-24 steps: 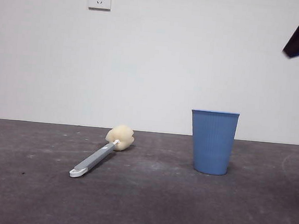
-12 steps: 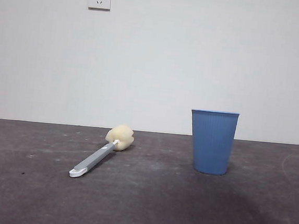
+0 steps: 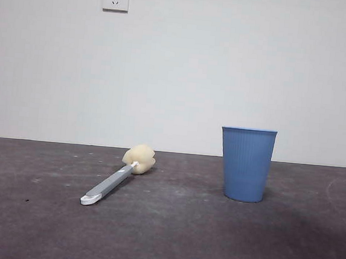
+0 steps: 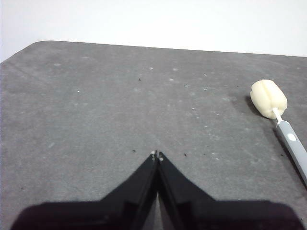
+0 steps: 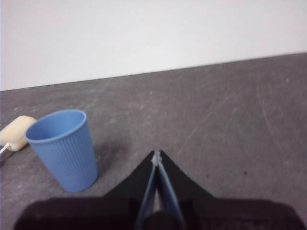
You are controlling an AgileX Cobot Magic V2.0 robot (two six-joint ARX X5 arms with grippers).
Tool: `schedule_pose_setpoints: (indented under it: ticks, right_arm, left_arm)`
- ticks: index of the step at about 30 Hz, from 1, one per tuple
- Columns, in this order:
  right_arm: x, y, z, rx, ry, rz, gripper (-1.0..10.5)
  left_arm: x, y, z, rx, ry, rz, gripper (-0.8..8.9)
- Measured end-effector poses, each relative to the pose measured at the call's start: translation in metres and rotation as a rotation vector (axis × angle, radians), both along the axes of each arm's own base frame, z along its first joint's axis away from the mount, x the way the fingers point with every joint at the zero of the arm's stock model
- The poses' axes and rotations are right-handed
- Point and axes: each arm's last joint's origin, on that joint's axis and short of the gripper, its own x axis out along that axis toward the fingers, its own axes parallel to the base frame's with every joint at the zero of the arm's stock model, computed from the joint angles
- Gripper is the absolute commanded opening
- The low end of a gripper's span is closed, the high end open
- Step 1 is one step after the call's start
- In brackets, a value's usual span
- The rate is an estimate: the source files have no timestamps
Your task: Pick up the cup brush,pick up the cup,insert the brush into the cup,clean the cup,put the cup brush back,put the cup back to the fixed position on the table
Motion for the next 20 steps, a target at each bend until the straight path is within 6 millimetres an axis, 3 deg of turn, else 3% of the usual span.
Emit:
schedule_pose_setpoints:
  ticks: [8, 20]
  right_arm:
    - [0.002, 0.000, -0.021, 0.039, 0.077, -0.005, 0.0]
    - [0.002, 0.000, -0.021, 0.066, 0.078, -0.010, 0.0]
  left_arm:
    - [0.000, 0.000, 0.000, 0.000, 0.000, 0.000, -0.03]
    - [0.000, 0.000, 0.000, 0.000, 0.000, 0.000, -0.03]
